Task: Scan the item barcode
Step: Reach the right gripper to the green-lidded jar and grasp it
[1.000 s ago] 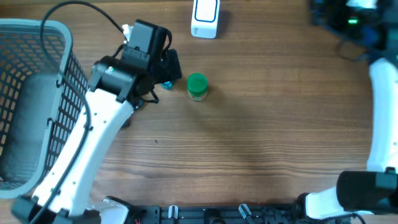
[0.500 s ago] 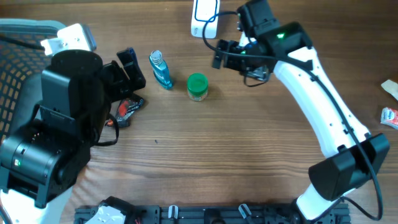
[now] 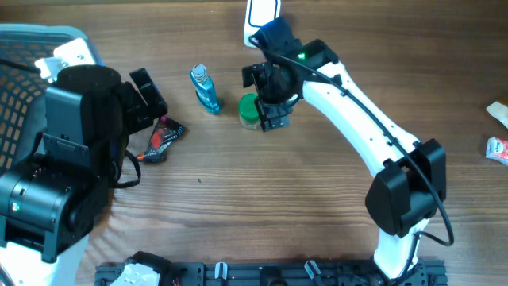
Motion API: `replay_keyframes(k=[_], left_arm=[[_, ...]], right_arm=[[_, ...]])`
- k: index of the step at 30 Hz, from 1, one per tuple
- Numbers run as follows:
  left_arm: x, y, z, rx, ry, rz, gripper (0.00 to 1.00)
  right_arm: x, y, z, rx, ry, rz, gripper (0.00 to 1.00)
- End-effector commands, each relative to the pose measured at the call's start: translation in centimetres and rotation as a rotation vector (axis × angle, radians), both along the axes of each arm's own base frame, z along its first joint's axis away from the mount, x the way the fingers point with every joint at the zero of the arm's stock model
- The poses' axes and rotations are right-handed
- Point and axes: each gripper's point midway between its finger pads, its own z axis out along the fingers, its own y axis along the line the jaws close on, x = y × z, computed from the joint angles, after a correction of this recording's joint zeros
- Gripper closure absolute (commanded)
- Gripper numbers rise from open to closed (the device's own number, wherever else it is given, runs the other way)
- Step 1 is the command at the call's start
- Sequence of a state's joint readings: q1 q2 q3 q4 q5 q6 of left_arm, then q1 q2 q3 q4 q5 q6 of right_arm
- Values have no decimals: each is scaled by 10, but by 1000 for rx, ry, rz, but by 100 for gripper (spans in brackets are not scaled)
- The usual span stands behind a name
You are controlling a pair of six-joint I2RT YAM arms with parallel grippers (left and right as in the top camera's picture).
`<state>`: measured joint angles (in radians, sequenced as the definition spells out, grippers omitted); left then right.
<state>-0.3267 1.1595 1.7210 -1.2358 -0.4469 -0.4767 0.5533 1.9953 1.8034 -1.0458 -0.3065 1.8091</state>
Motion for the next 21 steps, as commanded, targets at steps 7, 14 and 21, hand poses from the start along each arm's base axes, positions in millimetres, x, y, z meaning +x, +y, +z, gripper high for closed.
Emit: replay_keyframes(k=[7,14,21], left_arm=[[-5,-1,-9,-10,44,-13,0],[-8,0,-12,2,64,-12,0],[-8,0,-13,2,66,-12,0]], right_arm=[[30,8,-55,-67,28,-214,0],[40,-7,-77,-121,29,-216,0],[49,-18,-90,-156,9,-186,0]])
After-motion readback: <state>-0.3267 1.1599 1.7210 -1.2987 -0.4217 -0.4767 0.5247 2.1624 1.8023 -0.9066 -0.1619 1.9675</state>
